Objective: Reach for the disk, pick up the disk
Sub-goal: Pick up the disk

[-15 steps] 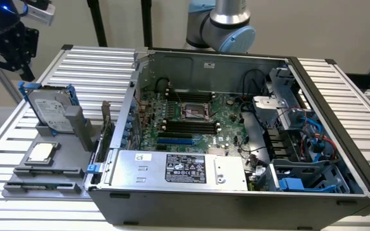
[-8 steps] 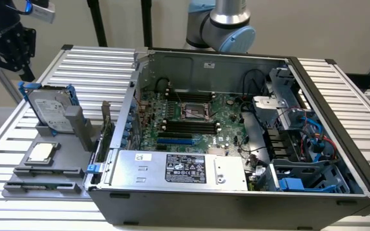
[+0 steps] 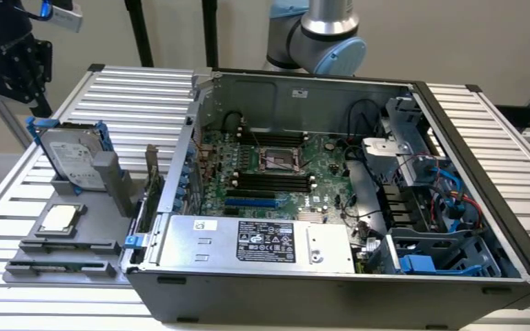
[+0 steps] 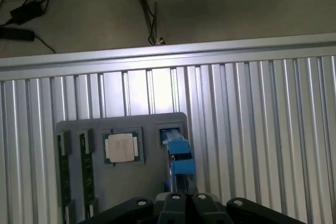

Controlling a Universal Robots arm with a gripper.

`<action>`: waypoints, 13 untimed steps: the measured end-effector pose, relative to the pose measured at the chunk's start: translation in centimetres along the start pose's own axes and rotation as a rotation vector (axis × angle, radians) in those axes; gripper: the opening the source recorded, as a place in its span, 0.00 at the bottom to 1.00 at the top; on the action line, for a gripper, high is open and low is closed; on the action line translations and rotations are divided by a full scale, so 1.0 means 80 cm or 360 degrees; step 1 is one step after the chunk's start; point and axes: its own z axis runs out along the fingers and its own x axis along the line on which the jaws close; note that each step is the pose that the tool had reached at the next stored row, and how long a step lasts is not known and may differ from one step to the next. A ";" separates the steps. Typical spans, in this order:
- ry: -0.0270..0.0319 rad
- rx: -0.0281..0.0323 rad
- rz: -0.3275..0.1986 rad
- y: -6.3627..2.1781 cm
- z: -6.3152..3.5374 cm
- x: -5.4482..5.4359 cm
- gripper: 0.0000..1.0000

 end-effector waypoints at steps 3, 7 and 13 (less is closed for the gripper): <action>0.00001 -0.00003 -0.0026 0.000 0.000 -0.001 0.11; 0.00010 -0.00005 -0.0060 0.000 0.000 -0.002 0.11; 0.00010 -0.00004 -0.0059 0.000 0.000 -0.002 0.24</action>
